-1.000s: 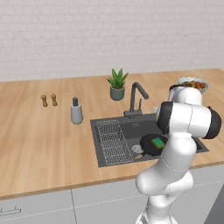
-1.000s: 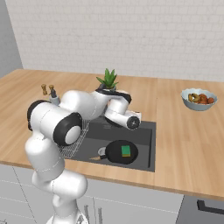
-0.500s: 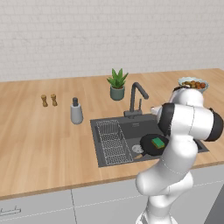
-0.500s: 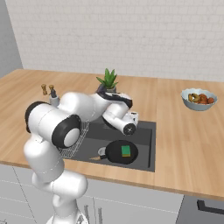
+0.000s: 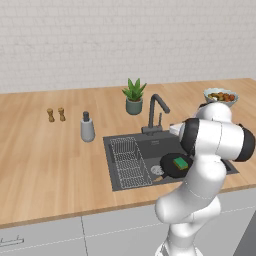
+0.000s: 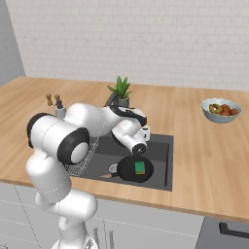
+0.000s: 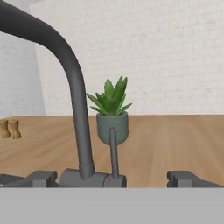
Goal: Pick the pan and sponge and place them into the sink. Then turn on the water.
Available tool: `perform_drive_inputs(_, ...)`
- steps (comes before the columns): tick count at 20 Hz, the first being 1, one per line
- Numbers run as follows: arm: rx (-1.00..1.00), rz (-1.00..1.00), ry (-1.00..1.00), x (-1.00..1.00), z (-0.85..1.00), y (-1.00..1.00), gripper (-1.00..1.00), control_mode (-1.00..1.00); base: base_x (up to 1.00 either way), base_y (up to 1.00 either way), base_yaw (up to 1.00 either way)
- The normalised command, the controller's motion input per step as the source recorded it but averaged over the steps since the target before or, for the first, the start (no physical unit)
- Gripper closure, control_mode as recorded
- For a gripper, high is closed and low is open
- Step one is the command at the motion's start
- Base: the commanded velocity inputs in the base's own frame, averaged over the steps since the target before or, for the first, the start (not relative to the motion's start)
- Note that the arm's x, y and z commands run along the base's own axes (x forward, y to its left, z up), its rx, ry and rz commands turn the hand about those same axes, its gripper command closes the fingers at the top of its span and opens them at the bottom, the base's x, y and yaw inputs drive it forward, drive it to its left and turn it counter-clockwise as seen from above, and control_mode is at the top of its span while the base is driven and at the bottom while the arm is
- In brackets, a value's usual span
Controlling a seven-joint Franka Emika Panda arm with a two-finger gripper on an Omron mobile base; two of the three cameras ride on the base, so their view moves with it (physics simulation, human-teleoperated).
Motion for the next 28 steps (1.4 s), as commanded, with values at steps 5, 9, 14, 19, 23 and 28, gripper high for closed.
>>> perform_drive_inputs(5, 0.00, 0.00, 0.00, 0.00, 0.00, 0.14, -1.00, -1.00, 0.00, 0.00, 0.00)
perform_drive_inputs(9, 0.00, -0.01, 0.00, 0.01, 0.00, 0.01, -1.00, -1.00, 0.00, 0.00, 0.00)
perform_drive_inputs(14, 0.00, -0.01, -0.01, 0.06, 0.00, 0.00, -1.00, -1.00, 0.00, 0.00, 0.00)
perform_drive_inputs(19, 0.00, 0.00, -0.04, 0.00, -0.04, 0.00, -1.00, -1.00, 0.00, 0.00, 0.00)
perform_drive_inputs(23, 0.00, 0.00, -0.05, 0.00, -0.10, 0.00, -1.00, -1.00, 0.00, 0.00, 0.00)
perform_drive_inputs(28, 0.00, 0.00, -0.05, 0.03, -0.14, 0.00, -1.00, -1.00, 0.00, 0.00, 0.00)
